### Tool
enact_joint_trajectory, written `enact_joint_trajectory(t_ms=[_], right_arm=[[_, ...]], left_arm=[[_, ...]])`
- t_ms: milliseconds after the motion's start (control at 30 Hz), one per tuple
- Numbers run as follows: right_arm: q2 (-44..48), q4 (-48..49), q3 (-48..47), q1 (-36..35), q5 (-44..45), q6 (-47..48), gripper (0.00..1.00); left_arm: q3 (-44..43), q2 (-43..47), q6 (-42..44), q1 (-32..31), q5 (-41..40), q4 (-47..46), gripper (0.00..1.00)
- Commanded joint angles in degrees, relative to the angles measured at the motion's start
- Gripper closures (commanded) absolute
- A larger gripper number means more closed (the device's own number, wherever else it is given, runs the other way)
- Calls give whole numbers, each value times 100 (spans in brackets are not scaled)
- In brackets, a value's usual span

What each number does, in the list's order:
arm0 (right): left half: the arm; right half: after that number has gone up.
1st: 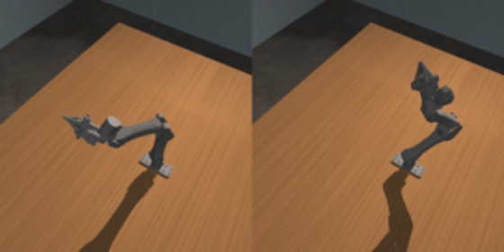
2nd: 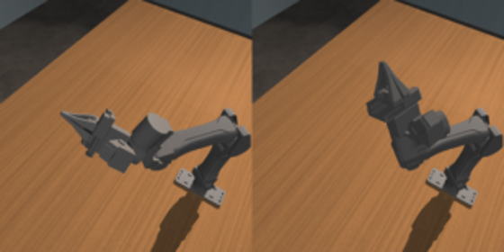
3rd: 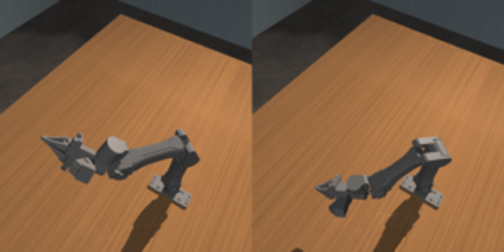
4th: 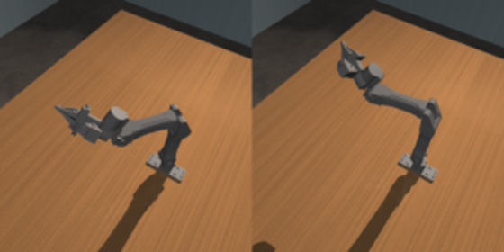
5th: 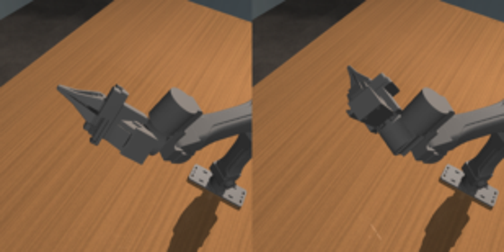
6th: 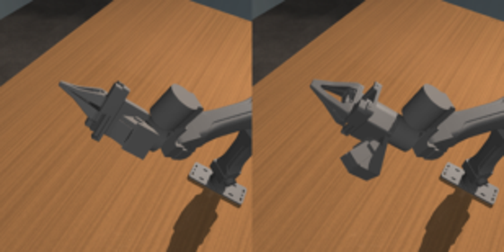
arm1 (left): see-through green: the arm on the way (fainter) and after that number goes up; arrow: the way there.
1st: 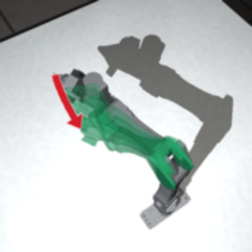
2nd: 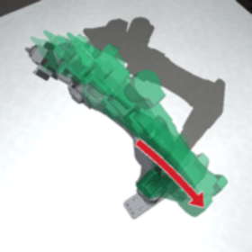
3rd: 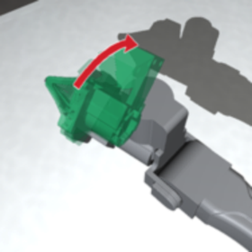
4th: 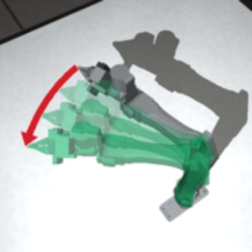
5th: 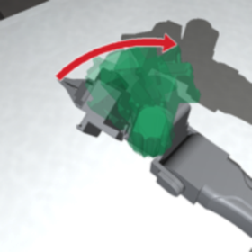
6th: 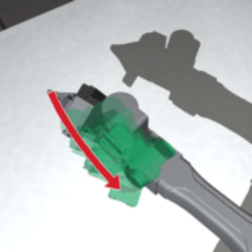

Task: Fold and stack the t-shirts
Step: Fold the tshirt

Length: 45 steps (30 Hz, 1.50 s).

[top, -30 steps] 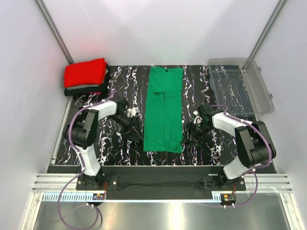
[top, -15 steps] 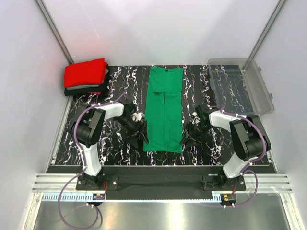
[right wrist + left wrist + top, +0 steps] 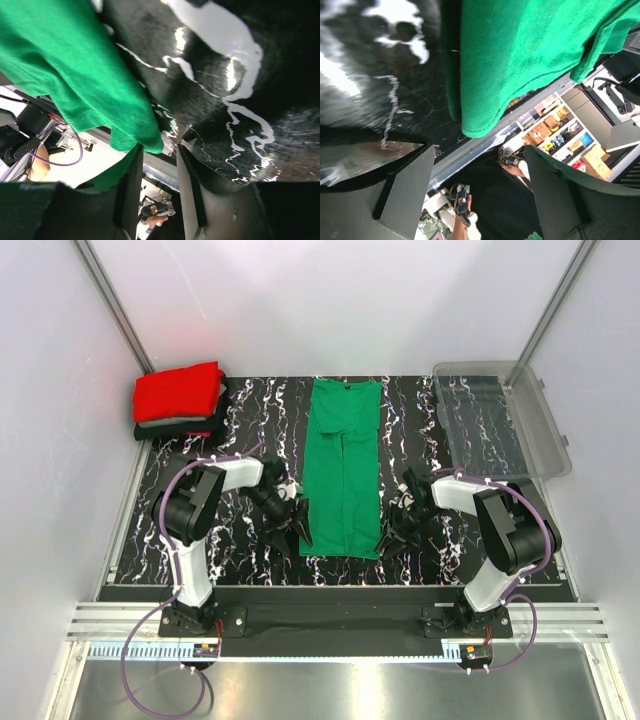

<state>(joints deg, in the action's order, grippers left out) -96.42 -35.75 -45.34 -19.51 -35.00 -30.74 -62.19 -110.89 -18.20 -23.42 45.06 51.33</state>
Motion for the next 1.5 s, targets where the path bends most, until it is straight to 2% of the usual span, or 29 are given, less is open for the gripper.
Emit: enact_joint_trajectory(t_ms=[0, 100, 300, 433, 533, 633, 700, 733, 767, 800, 900, 1000, 1467], right_arm=[[-43, 59, 52, -71, 46, -134, 61], [-122, 164, 26, -79, 90, -169, 61], [-245, 314, -97, -71, 99, -231, 61], [-351, 393, -177, -79, 81, -248, 61], [-421, 411, -221, -71, 81, -239, 62], [-456, 411, -230, -79, 90, -231, 65], [-474, 428, -212, -71, 73, -248, 68], [-483, 446, -212, -71, 64, -231, 73], [-509, 454, -212, -71, 38, -213, 76], [-518, 455, -212, -71, 29, -213, 76], [-500, 472, -238, -71, -32, -195, 85], [-413, 463, -273, -62, -85, -143, 100], [563, -222, -791, 307, -648, 490, 100]], left_arm=[[-3, -134, -158, -136, -14, -79, 21], [-82, -231, -210, -233, 21, -97, 22], [-82, -258, -316, -304, -260, -97, 39], [-179, -328, -264, -304, -357, -62, 46], [-284, -442, -202, -304, -515, -9, 48], [-434, -547, -123, -304, -542, 0, 56], [-504, -618, -97, -304, -507, -9, 66], [-522, -635, -88, -304, -515, 0, 69], [-548, -644, -62, -304, -533, 17, 82], [-548, -644, -35, -304, -551, 9, 87], [-522, -601, -8, -304, -551, 17, 100], [-495, -469, 79, -304, -551, 52, 100], [-1022, 524, 589, -295, -1113, 377, 100]])
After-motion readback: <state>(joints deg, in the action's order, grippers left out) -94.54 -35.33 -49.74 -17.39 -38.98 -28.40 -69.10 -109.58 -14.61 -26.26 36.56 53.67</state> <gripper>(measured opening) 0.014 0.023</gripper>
